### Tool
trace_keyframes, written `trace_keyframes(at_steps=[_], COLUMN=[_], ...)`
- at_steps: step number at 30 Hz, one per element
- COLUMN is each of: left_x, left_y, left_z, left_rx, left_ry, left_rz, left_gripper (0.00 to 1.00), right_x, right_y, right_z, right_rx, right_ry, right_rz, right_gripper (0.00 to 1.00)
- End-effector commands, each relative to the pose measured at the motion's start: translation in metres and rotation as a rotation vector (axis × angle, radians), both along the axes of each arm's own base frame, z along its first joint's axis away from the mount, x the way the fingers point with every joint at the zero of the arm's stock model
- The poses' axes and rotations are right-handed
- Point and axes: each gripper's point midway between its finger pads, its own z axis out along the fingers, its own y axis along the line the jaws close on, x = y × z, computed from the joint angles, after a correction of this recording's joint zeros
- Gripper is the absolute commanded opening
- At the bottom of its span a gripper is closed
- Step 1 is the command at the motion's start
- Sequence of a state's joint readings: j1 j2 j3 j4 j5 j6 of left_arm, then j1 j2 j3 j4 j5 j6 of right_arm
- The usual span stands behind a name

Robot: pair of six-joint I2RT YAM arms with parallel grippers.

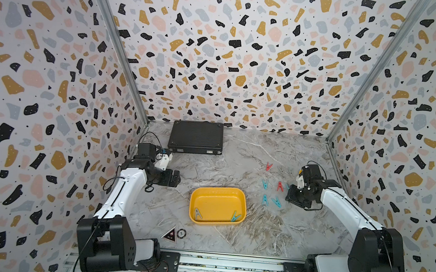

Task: Take the clothespins out of the storage box
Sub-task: Place the clothespin at the center of the board.

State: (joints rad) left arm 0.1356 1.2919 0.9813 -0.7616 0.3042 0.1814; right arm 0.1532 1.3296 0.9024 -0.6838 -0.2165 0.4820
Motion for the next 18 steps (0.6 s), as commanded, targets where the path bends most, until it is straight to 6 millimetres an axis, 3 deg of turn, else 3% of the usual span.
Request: trace_keyframes(at_steps=[1,5,11,18], left_x=[0.002,-0.009,-0.053,-0.033], left_y=[-0.006,-0.026,-0.076,-0.106], left_z=[0.016,0.028,0.037,0.011], left_rx=[0.007,-0.017,-0.084,0.174], left_ry=[-0.074,-0.077,0.045,-0.013], left_rz=[-0.080,-0.292,-0.663,-0.800], left_gripper=[1.00,1.00,1.00,0.99], right_x=[0.003,0.005,0.001,0.001], right_y=[0.012,0.034,0.067,0.087], right_z=[0.035,0.050,0.050,0.066], right_rx=[0.065,0.160,0.214,0.269], right_ry=[-0.082,-0.122,-0.134,-0.195], right_rz=[0.050,0.131,0.238,0.297], right_gripper=[0.33,0.33,0.32,0.32])
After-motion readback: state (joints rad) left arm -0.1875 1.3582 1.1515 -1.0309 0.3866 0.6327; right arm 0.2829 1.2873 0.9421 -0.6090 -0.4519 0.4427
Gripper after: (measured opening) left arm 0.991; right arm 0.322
